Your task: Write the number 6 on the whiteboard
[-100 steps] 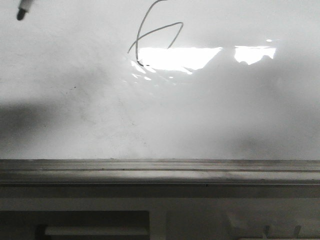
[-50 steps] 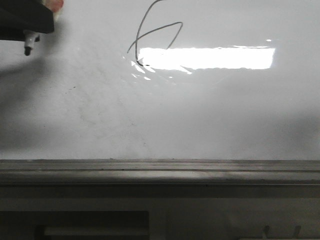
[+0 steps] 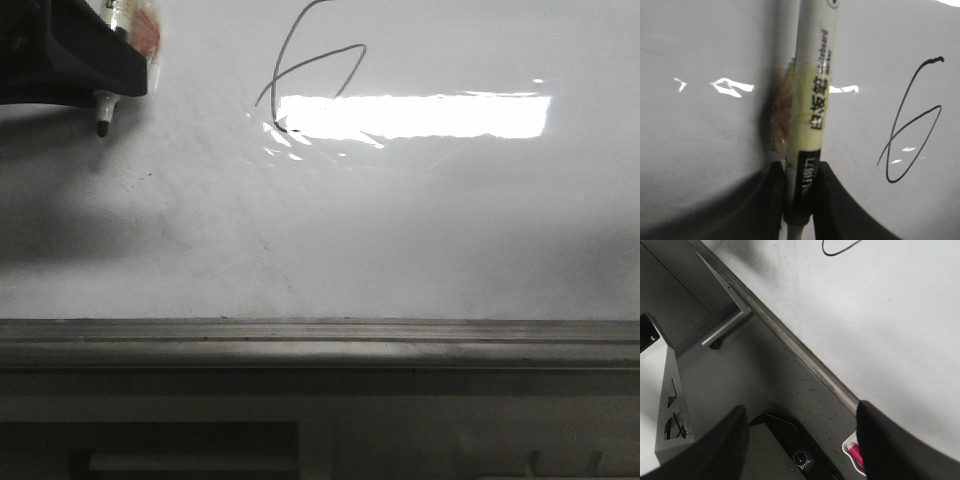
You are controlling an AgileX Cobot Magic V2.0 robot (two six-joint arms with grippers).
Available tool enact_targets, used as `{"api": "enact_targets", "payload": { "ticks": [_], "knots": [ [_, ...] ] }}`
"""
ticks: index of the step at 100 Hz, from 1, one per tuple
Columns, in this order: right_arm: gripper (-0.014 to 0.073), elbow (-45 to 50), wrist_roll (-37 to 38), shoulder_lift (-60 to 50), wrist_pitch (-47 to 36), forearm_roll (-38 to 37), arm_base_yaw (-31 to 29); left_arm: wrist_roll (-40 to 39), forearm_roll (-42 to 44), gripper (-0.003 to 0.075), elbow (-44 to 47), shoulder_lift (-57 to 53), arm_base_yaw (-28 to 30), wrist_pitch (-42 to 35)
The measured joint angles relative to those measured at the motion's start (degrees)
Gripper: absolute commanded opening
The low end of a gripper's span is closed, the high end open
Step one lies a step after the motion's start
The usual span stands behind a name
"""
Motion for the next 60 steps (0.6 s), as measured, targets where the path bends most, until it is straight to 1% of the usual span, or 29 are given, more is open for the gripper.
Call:
{"api": "enact_targets", "payload": {
  "ticks": [29, 36, 43, 45, 50, 55, 57, 60],
  "knots": [
    [0.0418, 0.0, 0.1, 0.0, -0.1, 0.0, 0.0, 0.0, 0.0, -0.0016, 0.0, 0.1, 0.0, 0.0],
    [0.0418, 0.0, 0.1, 0.0, -0.1, 0.0, 0.0, 0.0, 0.0, 0.0009, 0.0, 0.1, 0.0, 0.0],
    [0.0418, 0.0, 0.1, 0.0, -0.1, 0.0, 0.0, 0.0, 0.0, 0.0081, 0.0, 0.1, 0.0, 0.0],
    [0.0418, 0.0, 0.1, 0.0, -0.1, 0.0, 0.0, 0.0, 0.0, 0.0113, 0.0, 0.1, 0.0, 0.0],
    [0.0418, 0.0, 0.1, 0.0, -0.1, 0.0, 0.0, 0.0, 0.0, 0.0202, 0.0, 0.1, 0.0, 0.0],
    [0.0418, 0.0, 0.1, 0.0, -0.1, 0.0, 0.0, 0.0, 0.0, 0.0322, 0.0, 0.2, 0.0, -0.2],
    [0.0418, 0.0, 0.1, 0.0, -0.1, 0.0, 0.0, 0.0, 0.0, 0.0353, 0.0, 0.2, 0.0, -0.2],
    [0.0418, 0.0, 0.1, 0.0, -0.1, 0.0, 0.0, 0.0, 0.0, 0.0424, -0.1, 0.2, 0.0, -0.2]
  ]
}}
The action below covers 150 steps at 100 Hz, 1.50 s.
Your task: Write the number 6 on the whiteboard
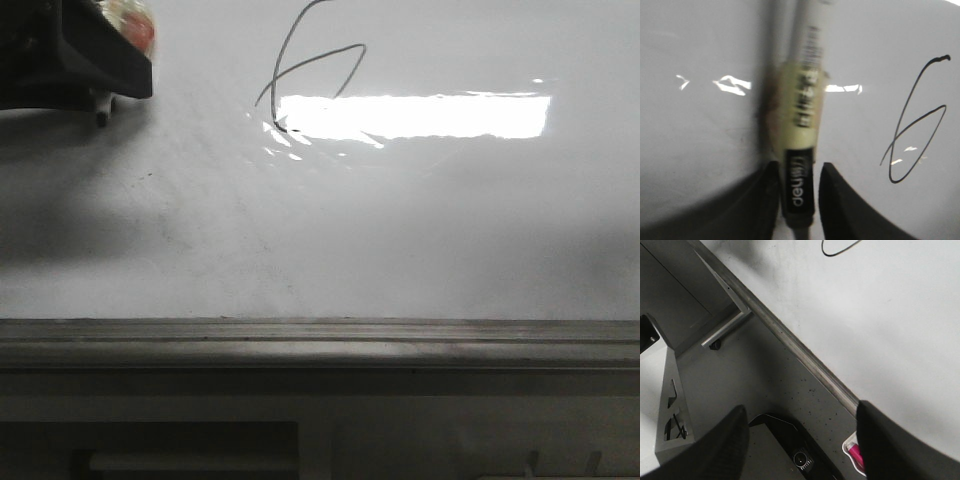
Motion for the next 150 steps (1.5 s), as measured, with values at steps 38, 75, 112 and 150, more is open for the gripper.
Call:
{"api": "enact_targets", "payload": {
  "ticks": [38, 75, 112, 150],
  "knots": [
    [0.0417, 0.0, 0.1, 0.0, 0.0, 0.0, 0.0, 0.7, 3.4, 0.0581, 0.2, -6.5, 0.1, 0.2],
    [0.0034, 2.3, 0.1, -8.0, -7.7, 2.4, 0.0, 9.8, 5.8, 0.0318, 5.2, -25.9, 0.1, 6.6],
    [-0.0051, 17.4, -1.4, -32.7, -24.8, 3.3, 0.0, 10.5, 15.4, -0.0020, 15.7, -44.9, 0.1, 14.9],
    [-0.0051, 32.3, -1.7, -48.8, -29.6, 3.5, 0.0, 10.5, 16.0, -0.0020, 23.0, -63.1, 0.1, 15.0]
  ]
}}
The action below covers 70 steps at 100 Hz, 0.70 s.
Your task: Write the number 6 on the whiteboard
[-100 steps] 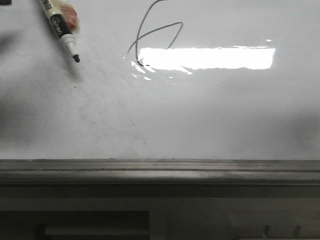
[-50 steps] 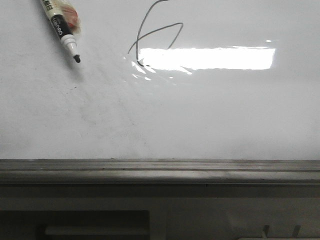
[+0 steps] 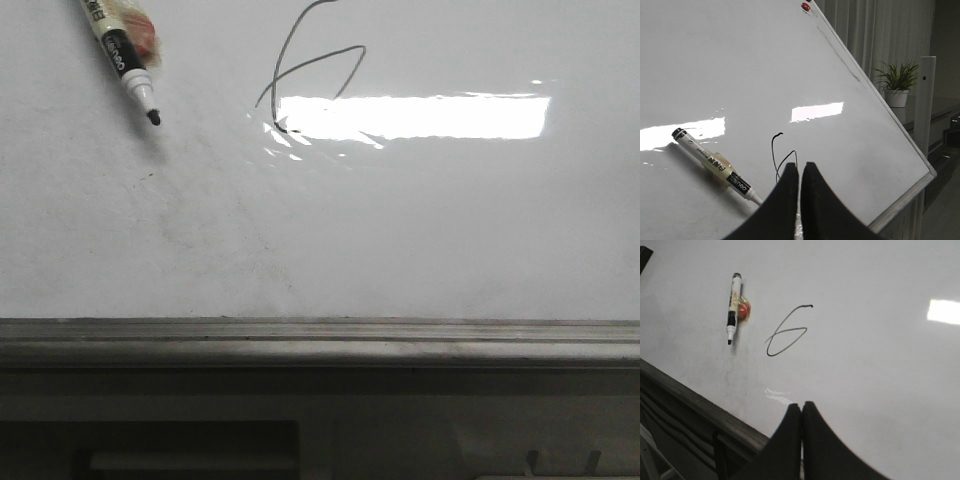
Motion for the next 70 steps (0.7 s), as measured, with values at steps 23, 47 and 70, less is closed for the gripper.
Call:
{"api": "enact_targets", "payload": {
  "ticks": [23, 47, 70],
  "knots": [
    [-0.0051, 1.0, 0.0, 0.0, -2.0, 0.0, 0.0, 0.0, -1.0, -0.0020, 1.2, -0.3, 0.0, -0.5],
    [-0.0051, 1.0, 0.0, 0.0, -2.4, 0.0, 0.0, 0.0, -2.4, -0.0020, 1.3, -0.3, 0.0, -1.1],
    [-0.0051, 1.0, -0.1, 0.0, -2.5, 0.0, 0.0, 0.0, -2.4, -0.0020, 1.3, -0.3, 0.0, -1.3]
  ]
}}
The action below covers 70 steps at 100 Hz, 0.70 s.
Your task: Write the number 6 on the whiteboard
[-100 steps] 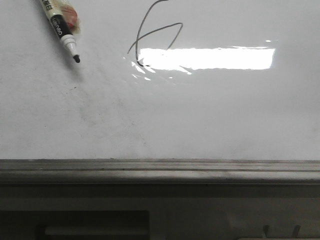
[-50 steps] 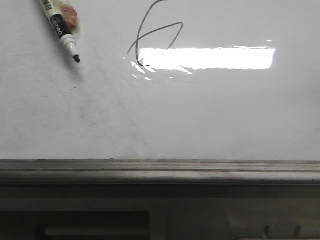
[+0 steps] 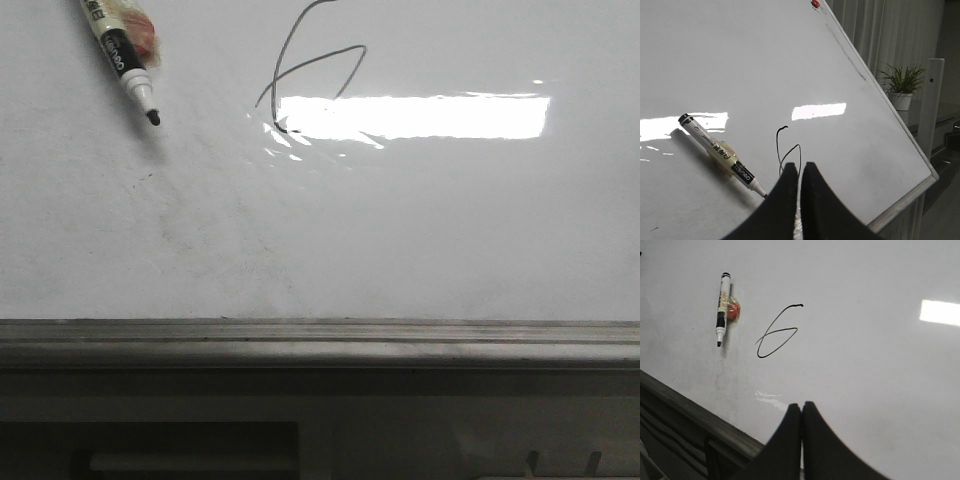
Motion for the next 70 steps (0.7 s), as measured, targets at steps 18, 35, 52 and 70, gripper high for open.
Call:
{"api": "enact_targets", "payload": {
  "ticks": [18, 35, 52, 70],
  "knots": [
    [-0.0051, 0.0, 0.0, 0.0, 0.0, 0.0, 0.0, 0.0, -0.1, -0.0020, 0.0, 0.0, 0.0, 0.0],
    [-0.0051, 0.0, 0.0, 0.0, 0.0, 0.0, 0.0, 0.0, -0.2, -0.0020, 0.0, 0.0, 0.0, 0.0],
    [-0.0051, 0.0, 0.0, 0.0, 0.0, 0.0, 0.0, 0.0, -0.1, -0.0020, 0.0, 0.0, 0.0, 0.0],
    [-0.0051, 0.0, 0.0, 0.0, 0.0, 0.0, 0.0, -6.5, 10.5, -0.0020, 1.0, 0.0, 0.4, -2.7]
  ]
}}
